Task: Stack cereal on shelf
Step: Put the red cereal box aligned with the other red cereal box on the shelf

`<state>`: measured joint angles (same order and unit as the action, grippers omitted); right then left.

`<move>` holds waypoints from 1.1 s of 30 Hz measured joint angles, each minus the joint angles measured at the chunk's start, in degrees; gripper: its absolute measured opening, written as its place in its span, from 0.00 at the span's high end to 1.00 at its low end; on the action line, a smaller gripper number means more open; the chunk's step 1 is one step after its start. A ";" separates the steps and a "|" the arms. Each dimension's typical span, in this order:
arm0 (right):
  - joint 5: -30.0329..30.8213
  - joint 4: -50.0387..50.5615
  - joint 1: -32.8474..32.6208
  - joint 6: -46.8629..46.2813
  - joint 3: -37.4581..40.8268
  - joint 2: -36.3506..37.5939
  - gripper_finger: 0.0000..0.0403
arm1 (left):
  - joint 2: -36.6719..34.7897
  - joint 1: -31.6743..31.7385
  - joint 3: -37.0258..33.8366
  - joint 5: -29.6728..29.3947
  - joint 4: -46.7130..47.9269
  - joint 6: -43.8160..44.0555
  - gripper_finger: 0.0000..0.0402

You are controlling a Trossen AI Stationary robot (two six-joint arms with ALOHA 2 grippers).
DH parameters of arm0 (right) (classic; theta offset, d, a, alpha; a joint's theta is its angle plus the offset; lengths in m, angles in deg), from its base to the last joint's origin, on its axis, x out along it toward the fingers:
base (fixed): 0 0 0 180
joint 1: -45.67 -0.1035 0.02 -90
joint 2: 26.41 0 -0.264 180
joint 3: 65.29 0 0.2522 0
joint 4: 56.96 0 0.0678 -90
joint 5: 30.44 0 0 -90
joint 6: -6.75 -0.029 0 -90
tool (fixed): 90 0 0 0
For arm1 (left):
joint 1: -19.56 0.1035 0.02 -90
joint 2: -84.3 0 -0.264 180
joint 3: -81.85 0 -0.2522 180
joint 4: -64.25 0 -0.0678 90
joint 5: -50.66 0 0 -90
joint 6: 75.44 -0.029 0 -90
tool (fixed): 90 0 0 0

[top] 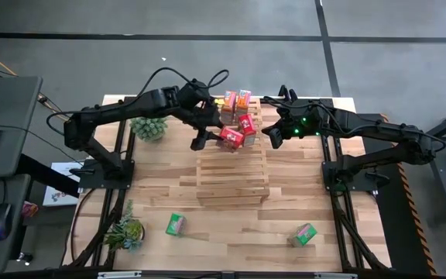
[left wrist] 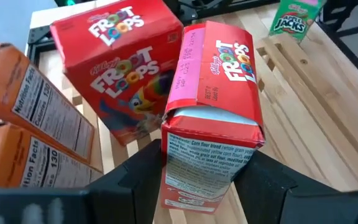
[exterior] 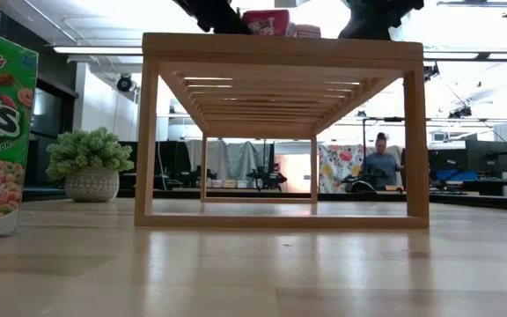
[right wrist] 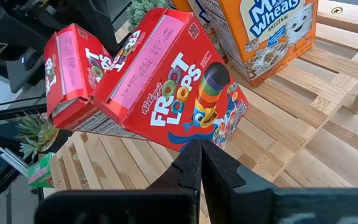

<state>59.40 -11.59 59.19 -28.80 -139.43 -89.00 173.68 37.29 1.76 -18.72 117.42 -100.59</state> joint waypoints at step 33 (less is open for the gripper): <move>-0.02 0.01 0.00 -0.20 0.00 0.00 1.00 | -0.24 0.40 9.18 -6.08 4.45 1.57 0.36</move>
<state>59.37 -11.57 59.19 -28.99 -139.43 -89.00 173.44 37.68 10.94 -24.80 121.87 -99.02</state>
